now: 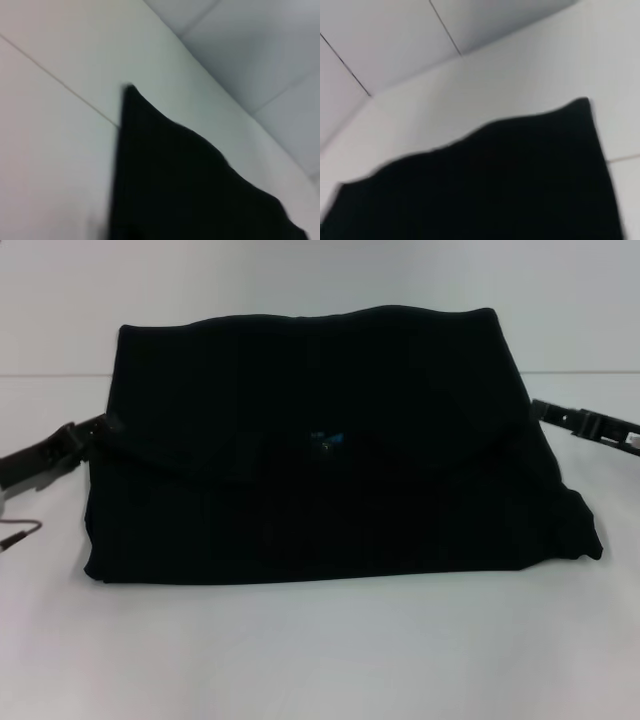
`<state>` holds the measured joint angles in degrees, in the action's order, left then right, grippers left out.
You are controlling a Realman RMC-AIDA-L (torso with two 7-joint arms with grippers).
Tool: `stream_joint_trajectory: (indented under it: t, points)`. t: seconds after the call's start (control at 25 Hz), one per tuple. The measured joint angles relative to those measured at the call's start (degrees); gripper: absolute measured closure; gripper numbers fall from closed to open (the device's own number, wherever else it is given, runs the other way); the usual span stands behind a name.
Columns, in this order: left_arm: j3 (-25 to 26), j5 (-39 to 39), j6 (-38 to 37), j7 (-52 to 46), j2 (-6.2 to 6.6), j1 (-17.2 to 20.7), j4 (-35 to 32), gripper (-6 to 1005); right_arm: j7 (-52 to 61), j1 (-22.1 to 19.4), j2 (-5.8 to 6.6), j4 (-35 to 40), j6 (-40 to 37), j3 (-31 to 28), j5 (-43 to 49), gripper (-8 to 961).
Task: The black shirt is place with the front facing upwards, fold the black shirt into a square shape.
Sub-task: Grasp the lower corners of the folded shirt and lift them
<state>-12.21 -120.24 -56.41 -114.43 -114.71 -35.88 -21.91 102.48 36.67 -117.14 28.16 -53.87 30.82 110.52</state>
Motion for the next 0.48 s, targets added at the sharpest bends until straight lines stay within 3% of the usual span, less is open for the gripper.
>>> stream_joint_trajectory:
  t: [0.04,0.08,0.28,0.36,0.48]
  points:
    - [0.00,0.00,0.00,0.00,0.00,0.00,0.00,498,-1.81,-0.79,0.30,0.06,-2.62,0.00,-1.61,349]
    - [-3.37,-0.10,-6.39,-2.72,1.79,1.43,-0.08,471,-4.99,-1.74,0.67,0.07,-7.04,0.02,-3.35,306]
    - [-9.76,-0.36,-15.29,-7.14,4.19,3.99,-1.79,294,-20.01,-3.78,1.52,0.09,-24.08,1.65,-2.38,120]
    - [-10.34,-1.35,-16.59,-7.42,4.41,4.81,-3.53,257,-24.12,-4.01,0.96,0.09,-27.51,2.30,-0.30,48]
    - [-10.29,-4.39,-17.35,-7.54,4.45,6.15,-7.66,252,-29.09,-4.07,-0.67,-0.07,-30.22,3.11,2.73,37]
